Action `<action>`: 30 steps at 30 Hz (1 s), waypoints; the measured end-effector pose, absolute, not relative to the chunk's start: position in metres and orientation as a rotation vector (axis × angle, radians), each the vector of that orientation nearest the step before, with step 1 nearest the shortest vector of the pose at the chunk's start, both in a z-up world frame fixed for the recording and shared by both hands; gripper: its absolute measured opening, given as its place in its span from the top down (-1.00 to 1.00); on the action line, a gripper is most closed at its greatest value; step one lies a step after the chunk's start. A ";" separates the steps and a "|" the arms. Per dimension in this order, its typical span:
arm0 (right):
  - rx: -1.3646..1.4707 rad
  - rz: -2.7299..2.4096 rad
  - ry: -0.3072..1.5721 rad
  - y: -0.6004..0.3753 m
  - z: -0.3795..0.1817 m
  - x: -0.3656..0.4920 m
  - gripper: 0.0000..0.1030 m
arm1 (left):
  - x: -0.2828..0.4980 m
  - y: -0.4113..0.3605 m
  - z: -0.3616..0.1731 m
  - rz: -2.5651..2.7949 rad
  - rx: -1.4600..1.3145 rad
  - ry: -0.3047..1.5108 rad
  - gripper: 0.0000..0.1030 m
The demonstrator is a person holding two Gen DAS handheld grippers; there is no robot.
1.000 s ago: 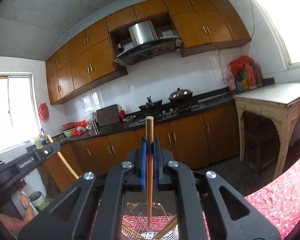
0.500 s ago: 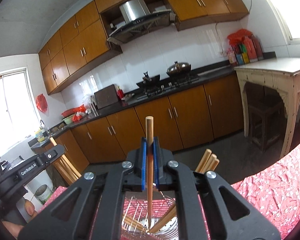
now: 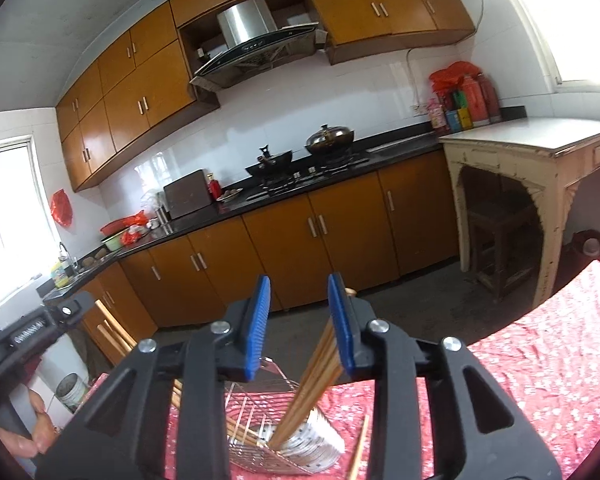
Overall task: Organize utensils
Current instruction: 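Lower the left tool's chopstick into the holder and open it while the right tool releases its own, then move both open tools back over the last chopsticks on the cloth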
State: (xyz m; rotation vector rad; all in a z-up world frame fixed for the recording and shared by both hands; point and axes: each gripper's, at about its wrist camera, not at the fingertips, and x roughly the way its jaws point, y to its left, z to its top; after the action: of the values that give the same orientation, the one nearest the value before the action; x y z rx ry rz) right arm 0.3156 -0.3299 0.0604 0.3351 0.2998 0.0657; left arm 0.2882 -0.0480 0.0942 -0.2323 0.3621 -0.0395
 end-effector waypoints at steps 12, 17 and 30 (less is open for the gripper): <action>0.320 0.018 0.363 -0.350 0.038 0.246 0.35 | 0.230 -0.020 0.082 0.006 -0.217 0.401 0.28; 0.324 0.000 0.455 -0.353 -0.001 0.224 0.35 | 0.212 -0.008 0.037 0.026 -0.195 0.494 0.26; 0.260 0.066 0.809 -0.297 -0.120 0.207 0.35 | 0.193 -0.014 -0.089 -0.010 -0.106 0.784 0.21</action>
State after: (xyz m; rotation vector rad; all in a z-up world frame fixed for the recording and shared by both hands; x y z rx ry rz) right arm 0.2072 -0.2974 -0.1203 0.2599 0.8088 0.0665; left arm 0.1925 -0.0138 -0.0887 -0.1061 0.7837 -0.0101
